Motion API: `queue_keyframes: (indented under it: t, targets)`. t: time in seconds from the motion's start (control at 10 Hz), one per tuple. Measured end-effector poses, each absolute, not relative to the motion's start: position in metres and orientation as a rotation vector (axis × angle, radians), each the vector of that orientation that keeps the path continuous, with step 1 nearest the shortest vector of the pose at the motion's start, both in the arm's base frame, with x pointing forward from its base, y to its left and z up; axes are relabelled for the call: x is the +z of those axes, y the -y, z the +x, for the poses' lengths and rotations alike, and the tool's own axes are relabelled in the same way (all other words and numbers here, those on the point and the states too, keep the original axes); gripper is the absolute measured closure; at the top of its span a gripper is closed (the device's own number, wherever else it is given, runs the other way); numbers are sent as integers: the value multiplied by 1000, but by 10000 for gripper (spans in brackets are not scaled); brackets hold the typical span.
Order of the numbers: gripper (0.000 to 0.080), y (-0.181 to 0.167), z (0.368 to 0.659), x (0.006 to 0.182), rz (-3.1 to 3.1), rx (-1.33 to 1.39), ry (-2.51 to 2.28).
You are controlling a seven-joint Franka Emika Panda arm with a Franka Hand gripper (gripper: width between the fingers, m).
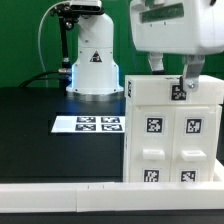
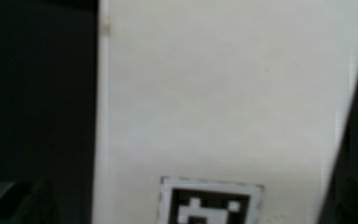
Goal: Assemble cabinet
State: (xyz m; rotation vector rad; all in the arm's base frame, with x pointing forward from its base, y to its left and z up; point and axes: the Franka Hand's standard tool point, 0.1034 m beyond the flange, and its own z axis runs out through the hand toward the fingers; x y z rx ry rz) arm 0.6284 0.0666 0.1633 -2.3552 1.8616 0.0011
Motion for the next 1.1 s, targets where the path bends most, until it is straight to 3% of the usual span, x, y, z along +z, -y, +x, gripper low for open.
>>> queue_keyframes:
  t: [0.2, 1.1]
  targets:
    - [1, -65, 629, 176, -2448, -54, -1689]
    - [3, -78, 628, 173, -2983, -181, -366]
